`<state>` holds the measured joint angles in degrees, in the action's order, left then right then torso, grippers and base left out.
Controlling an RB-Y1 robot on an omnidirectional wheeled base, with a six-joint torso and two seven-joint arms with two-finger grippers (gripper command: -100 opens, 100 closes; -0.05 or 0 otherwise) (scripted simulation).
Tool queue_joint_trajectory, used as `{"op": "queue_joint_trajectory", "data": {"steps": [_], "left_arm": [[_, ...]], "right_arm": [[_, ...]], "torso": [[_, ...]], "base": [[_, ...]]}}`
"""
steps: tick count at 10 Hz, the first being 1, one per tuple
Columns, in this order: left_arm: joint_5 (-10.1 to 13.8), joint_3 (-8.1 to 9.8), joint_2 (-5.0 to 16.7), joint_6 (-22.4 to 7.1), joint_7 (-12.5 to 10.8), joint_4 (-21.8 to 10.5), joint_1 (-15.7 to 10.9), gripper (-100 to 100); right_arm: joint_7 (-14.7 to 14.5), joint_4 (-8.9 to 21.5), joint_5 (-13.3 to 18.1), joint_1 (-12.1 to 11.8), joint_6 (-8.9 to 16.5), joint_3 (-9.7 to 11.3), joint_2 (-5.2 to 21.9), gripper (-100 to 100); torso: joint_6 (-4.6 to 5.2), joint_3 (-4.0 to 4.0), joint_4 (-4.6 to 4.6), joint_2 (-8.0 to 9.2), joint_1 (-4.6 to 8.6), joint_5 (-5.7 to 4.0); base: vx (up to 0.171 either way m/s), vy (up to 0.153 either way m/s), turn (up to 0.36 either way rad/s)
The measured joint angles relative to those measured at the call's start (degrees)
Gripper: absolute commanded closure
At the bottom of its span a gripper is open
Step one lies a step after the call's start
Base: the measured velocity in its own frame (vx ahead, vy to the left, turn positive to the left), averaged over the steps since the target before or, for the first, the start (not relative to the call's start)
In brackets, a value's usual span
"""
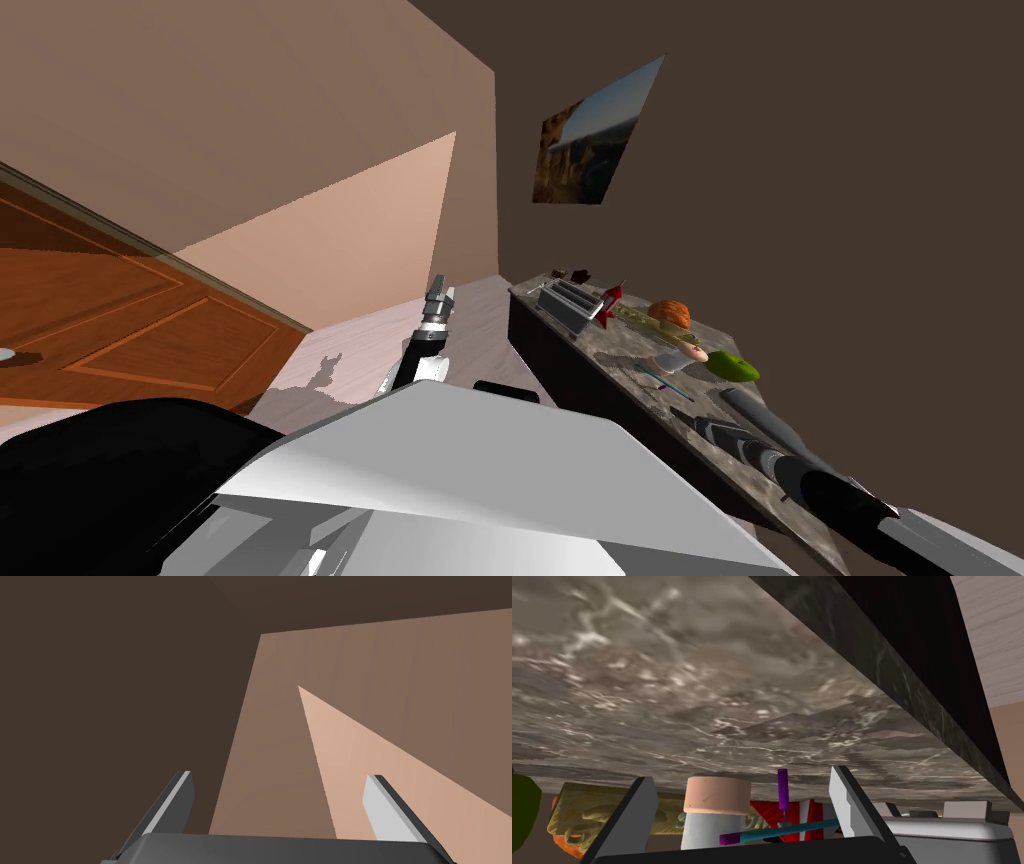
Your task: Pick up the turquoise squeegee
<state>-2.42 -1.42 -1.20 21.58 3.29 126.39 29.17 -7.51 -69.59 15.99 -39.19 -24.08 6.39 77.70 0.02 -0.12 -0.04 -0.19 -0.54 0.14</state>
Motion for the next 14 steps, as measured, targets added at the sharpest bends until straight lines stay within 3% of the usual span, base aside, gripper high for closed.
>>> {"op": "queue_joint_trajectory", "data": {"steps": [2,4,5,10,11,12,14], "left_arm": [[0.0,0.0,0.0,0.0,0.0,0.0,0.0,0],[0.0,0.0,0.0,0.0,0.0,0.0,0.0,0],[0.0,0.0,0.0,0.0,0.0,0.0,0.0,0],[0.0,0.01,0.0,0.0,0.0,0.0,0.0,0],[0.0,0.01,0.0,0.0,0.0,0.0,0.0,0],[0.0,0.01,0.0,0.0,0.0,0.0,0.0,0],[0.0,0.01,0.0,0.0,0.0,0.0,0.0,0]], "right_arm": [[-0.5,3.2,1.1,1.3,-0.2,1.6,0.8,-100],[-0.9,5.9,2.0,0.6,-0.1,2.5,2.9,-100],[-1.2,6.0,2.1,-0.9,0.4,2.2,3.9,-100],[-1.6,10.9,3.9,1.0,-0.4,5.1,4.6,-100],[-1.6,11.1,4.0,1.1,-0.5,5.2,4.6,0],[-1.6,11.0,4.0,1.1,-0.5,5.2,4.6,-100],[-1.5,12.9,3.9,1.6,-0.5,5.5,3.3,-100]], "torso": [[0.0,-0.02,0.0,-0.04,0.13,-0.05],[0.0,-0.05,-0.02,-0.09,0.0,-0.01],[0.0,-0.06,-0.02,-0.09,-0.03,0.0],[0.03,0.09,0.04,0.16,0.25,-0.07],[0.06,0.14,0.06,0.26,0.34,-0.08],[0.06,0.19,0.08,0.34,0.42,-0.11],[0.03,0.32,0.13,0.56,0.51,-0.13]], "base": [[0.103,0.1,0.138],[0.11,0.124,0.147],[0.082,0.084,0.037],[0.038,0.04,0.05],[0.0,0.0,0.0],[-0.032,0.002,0.182],[-0.069,-0.018,0.273]]}}
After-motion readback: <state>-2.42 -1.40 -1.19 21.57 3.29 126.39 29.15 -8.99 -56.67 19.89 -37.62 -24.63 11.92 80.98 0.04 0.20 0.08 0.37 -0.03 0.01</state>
